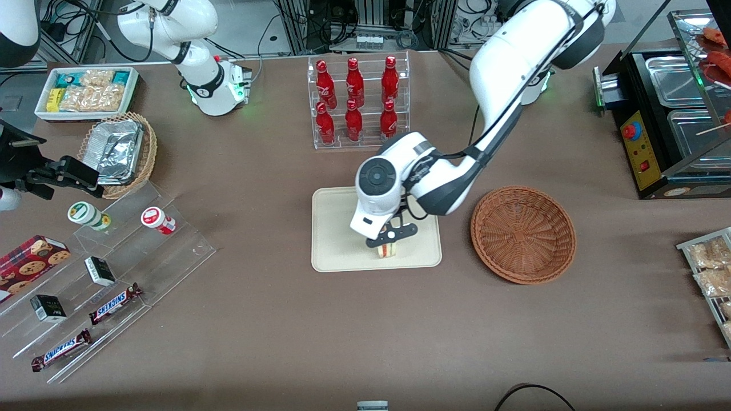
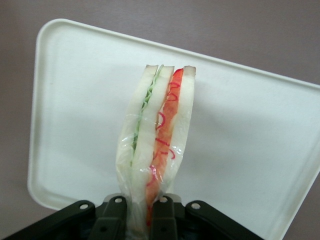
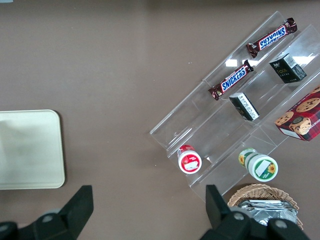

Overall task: Place sandwich from basket to tray
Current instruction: 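Lift the sandwich and carry it over the cream tray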

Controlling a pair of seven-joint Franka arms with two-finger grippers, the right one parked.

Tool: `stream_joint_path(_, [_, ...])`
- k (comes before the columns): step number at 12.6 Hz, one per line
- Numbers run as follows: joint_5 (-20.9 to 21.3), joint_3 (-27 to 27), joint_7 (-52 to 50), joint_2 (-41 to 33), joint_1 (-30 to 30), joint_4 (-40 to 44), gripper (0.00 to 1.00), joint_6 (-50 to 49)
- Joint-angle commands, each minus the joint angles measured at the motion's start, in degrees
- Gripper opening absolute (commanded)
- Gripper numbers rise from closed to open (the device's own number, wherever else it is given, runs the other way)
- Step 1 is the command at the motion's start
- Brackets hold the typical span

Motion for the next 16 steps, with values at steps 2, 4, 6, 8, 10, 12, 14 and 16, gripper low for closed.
stream_joint_path(2, [2.46,0.10,-3.17,4.05,-2.71,5.29,0.06,-1.40])
stream_joint_path(4, [2.11,0.02,-3.17,4.58,-2.89,5.11,0.06,-1.40])
stream_joint_path(6, [1.76,-0.07,-3.17,4.49,-2.89,4.76,0.07,-1.58])
stream_joint_path(8, [1.50,-0.25,-3.17,4.40,-2.98,4.06,0.07,-1.84])
stream_joint_path(10, [1.50,-0.34,-3.34,4.32,-3.94,2.57,0.08,-1.67])
stream_joint_path(12, [1.50,-0.34,-3.95,4.49,-4.21,2.30,0.08,-1.58])
stream_joint_path(14, [1.50,-0.34,-3.96,4.58,-4.21,2.21,0.18,-1.49])
stream_joint_path(16, [1.50,-0.34,-3.87,4.49,-4.03,2.04,1.00,-1.49])
